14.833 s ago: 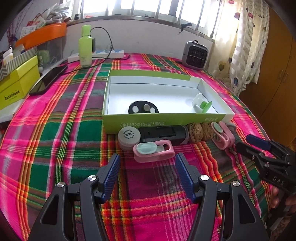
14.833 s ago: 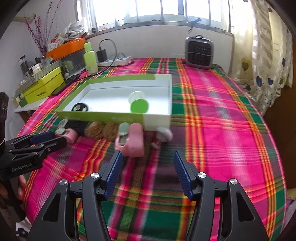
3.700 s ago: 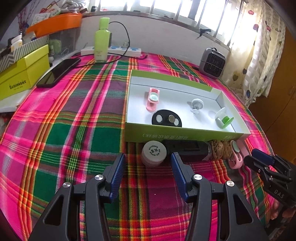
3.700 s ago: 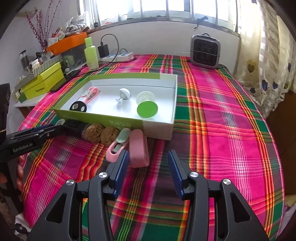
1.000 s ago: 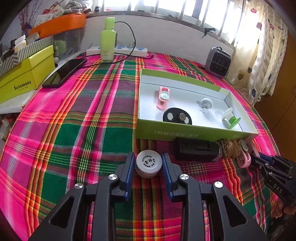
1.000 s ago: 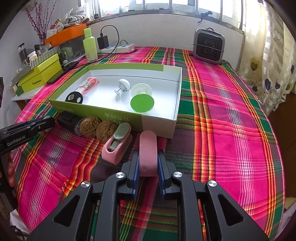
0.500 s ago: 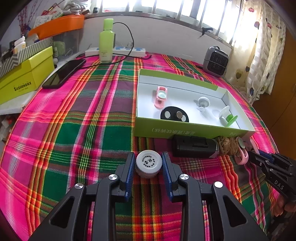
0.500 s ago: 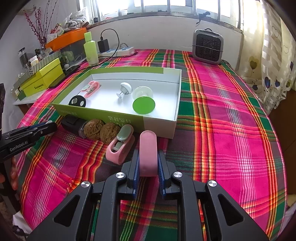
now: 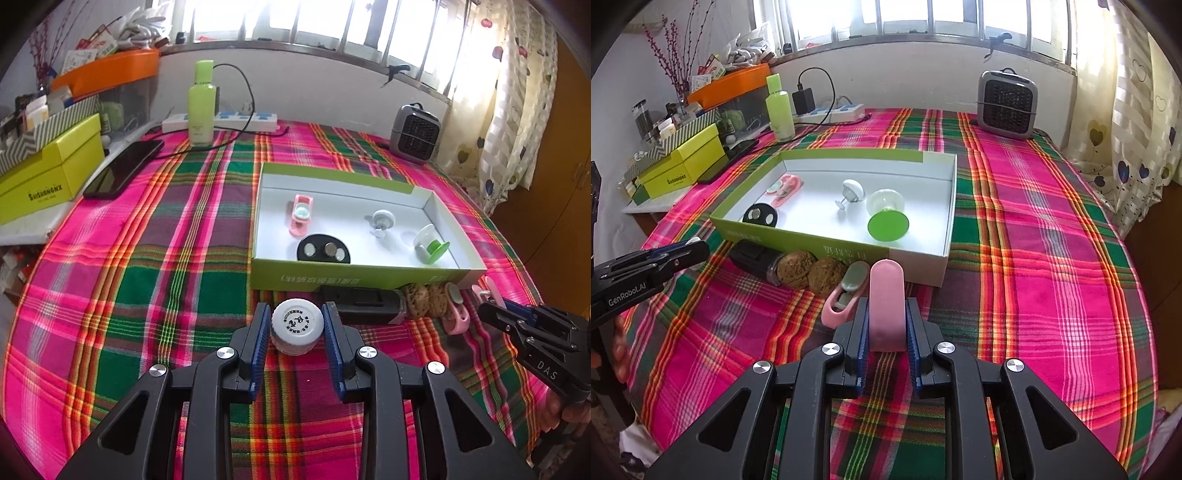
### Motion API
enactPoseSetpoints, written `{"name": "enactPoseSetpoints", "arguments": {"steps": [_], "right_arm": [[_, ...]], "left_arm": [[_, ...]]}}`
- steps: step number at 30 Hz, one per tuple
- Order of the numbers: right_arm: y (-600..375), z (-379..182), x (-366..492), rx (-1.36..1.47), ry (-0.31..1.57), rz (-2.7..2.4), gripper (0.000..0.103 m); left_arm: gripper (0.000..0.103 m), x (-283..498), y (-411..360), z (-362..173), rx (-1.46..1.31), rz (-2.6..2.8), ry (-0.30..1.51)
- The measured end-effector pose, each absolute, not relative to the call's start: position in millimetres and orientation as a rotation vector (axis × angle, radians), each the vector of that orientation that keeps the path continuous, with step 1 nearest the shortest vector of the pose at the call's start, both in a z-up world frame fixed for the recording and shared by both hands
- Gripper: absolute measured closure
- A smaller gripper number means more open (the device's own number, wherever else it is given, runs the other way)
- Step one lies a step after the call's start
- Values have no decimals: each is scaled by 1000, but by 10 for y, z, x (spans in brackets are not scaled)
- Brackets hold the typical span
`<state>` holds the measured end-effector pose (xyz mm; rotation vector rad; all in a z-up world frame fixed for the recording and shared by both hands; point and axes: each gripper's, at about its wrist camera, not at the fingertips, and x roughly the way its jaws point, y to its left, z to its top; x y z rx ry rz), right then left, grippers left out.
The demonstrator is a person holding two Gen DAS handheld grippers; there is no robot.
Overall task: Organize objects
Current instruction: 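Carry the white jar and pink block over the box with both grippers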
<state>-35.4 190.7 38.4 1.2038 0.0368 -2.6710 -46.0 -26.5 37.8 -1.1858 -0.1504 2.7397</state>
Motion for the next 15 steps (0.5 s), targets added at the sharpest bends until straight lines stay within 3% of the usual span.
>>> {"name": "enactPoseSetpoints", "arguments": {"steps": [15], "right_arm": [[1908, 580, -485, 1147, 9, -2690, 84]], "left_arm": [[76, -602, -78, 599, -1120, 2715, -128]]}}
